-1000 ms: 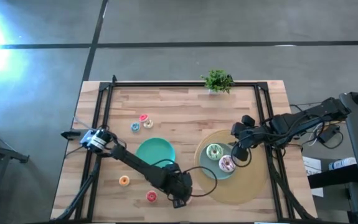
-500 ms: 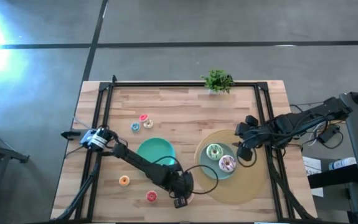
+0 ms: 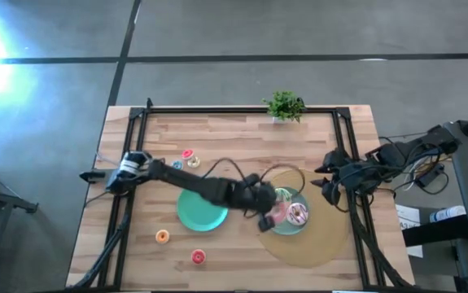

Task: Pick & Place donuts
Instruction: Put the big pink donut on the blue plate, then put the small red donut on the green plate

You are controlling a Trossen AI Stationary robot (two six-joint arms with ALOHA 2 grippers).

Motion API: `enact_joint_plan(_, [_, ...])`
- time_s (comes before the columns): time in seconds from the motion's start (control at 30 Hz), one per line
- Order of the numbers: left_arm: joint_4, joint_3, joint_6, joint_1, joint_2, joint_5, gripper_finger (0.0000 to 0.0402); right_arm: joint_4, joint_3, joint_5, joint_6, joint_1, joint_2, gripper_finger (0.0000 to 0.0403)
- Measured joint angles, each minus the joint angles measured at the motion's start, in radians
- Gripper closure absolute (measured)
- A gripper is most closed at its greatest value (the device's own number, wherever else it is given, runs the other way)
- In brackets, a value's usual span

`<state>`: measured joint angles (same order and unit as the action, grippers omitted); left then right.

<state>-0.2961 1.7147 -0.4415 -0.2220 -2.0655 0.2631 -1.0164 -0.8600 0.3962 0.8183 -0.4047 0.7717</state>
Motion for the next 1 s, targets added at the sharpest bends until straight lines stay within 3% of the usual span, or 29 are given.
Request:
enact_joint_plan(0.43, [0.123, 0.001, -0.024, 0.026, -0.116, -0.113, 0.0391, 0.002, 0.003, 0.020, 0.004, -0.009, 0.059, 0.0184])
enact_joint_plan(0.8, [0.081, -0.001, -0.095, 0.026, -0.149, -0.111, 0.0271, 0.002, 0.004, 0.029, -0.006, -0.008, 0.062, 0.0184])
enact_joint_plan(1.0, [-0.041, 0.021, -0.102, 0.025, -0.129, -0.124, 0.0249, 0.002, 0.004, 0.029, -0.007, -0.008, 0.062, 0.0184])
